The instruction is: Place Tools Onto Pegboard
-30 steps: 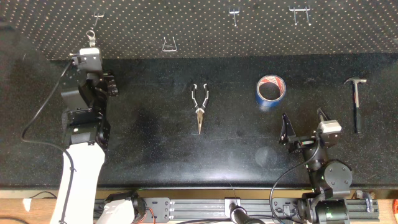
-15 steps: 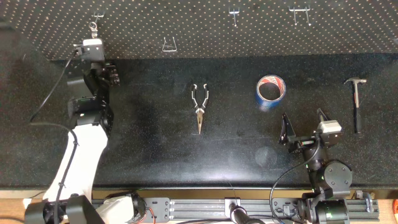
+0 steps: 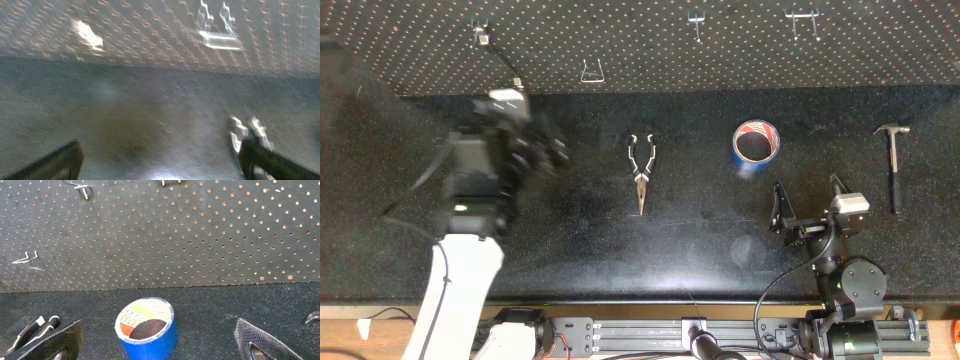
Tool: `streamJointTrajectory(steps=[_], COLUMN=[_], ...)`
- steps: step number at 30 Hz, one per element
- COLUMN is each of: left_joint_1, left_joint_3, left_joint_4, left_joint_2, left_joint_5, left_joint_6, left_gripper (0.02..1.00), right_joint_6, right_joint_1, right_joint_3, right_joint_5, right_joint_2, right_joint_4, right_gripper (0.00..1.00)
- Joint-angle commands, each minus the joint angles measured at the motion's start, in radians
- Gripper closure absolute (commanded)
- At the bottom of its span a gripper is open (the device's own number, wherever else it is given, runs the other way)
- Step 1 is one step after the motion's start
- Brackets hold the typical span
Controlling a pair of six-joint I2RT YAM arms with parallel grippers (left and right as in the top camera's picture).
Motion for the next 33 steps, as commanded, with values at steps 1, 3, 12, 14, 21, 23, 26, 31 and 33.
streamJointTrajectory(steps=[1,3,12,14,21,23,26,31,33], left_joint_1=[-0.467,-0.571,-0.560,-0.525,-0.491,-0.487,-0.450,-0.435,-0.435], left_joint_3=[-0.007,-0.005,0.587,0.606,0.654,0.686,0.689,0.689,0.689], left_joint_4=[-0.381,-0.318,-0.519,-0.522,-0.510,-0.510,-0.506,-0.487,-0.488], left_joint_2=[0.048,0.134,0.746,0.791,0.861,0.889,0.896,0.898,0.898], left_joint_5=[-0.167,-0.151,-0.148,-0.149,-0.175,-0.175,-0.156,-0.095,-0.095], left_joint_6=[-0.573,-0.577,-0.471,-0.439,-0.366,-0.366,-0.366,-0.393,-0.393], left_gripper=[0.020,0.020,0.023,0.023,0.020,0.020,0.020,0.023,0.020], right_joint_6=[0.011,0.011,0.011,0.011,0.011,0.011,0.011,0.011,0.011], right_joint_1=[0.008,0.008,0.008,0.008,0.008,0.008,0.008,0.008,0.008], right_joint_3=[-0.004,-0.004,-0.004,-0.004,-0.004,-0.004,-0.004,-0.004,-0.004], right_joint_5=[0.001,0.001,0.001,0.002,0.002,0.001,0.001,0.001,0.001], right_joint_2=[-0.008,-0.008,-0.008,-0.008,-0.008,-0.008,-0.008,-0.008,-0.008], right_joint_4=[-0.003,-0.003,-0.003,-0.003,-0.003,-0.003,-0.003,-0.003,-0.003], right_gripper=[0.012,0.012,0.012,0.012,0.012,0.012,0.012,0.012,0.012])
